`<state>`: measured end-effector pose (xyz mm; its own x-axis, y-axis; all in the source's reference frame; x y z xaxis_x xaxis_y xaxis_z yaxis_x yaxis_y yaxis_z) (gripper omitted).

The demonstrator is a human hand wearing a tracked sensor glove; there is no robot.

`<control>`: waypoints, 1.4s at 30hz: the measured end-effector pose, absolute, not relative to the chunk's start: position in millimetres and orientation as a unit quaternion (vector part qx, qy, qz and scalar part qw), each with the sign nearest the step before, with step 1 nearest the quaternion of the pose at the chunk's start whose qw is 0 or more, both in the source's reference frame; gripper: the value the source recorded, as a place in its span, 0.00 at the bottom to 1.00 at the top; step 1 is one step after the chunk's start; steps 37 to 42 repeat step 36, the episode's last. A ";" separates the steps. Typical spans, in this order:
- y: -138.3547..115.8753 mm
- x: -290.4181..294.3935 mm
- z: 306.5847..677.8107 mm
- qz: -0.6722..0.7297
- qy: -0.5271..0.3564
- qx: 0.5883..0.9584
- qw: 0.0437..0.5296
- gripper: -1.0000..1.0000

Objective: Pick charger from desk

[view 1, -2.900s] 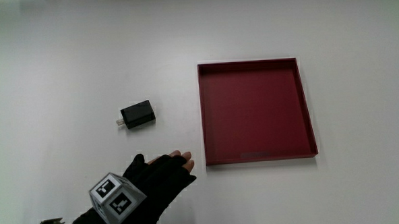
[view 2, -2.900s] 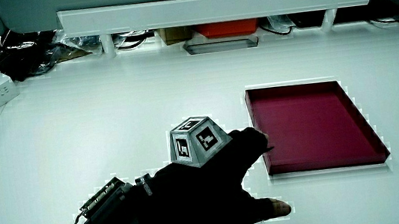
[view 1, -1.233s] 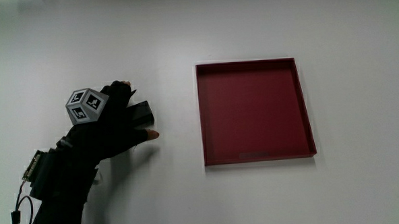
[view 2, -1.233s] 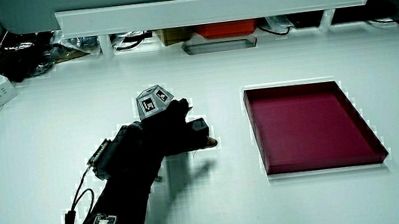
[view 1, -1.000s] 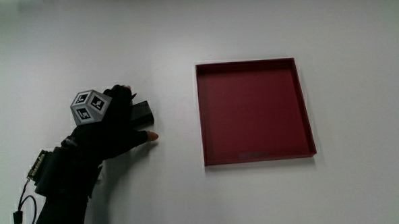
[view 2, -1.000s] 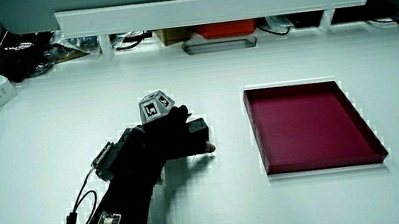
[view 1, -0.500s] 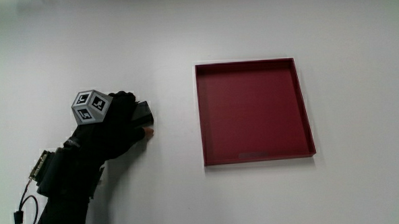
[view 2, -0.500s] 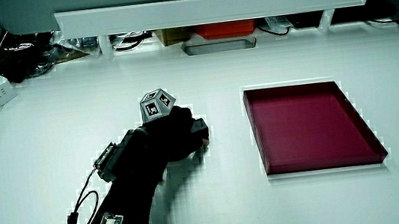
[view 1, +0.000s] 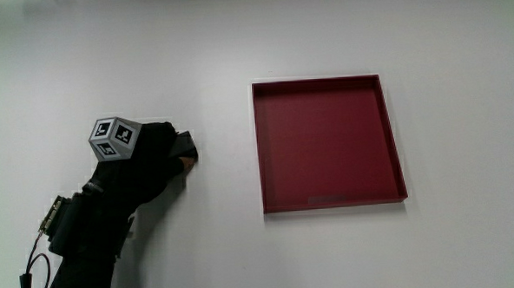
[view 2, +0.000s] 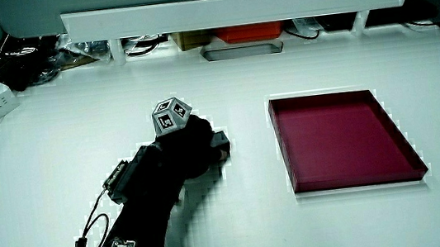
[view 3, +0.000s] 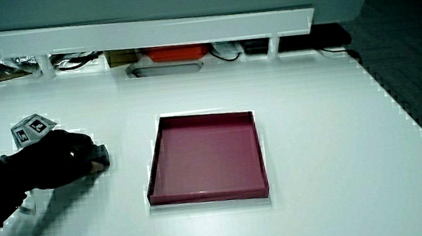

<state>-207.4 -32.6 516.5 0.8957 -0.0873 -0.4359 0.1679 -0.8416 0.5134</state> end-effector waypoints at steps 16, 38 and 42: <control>-37.2 -192.2 485.7 -0.242 0.053 0.936 0.249 1.00; -51.6 -83.2 432.4 -0.227 0.229 0.934 0.157 1.00; -51.6 -83.2 432.4 -0.227 0.229 0.934 0.157 1.00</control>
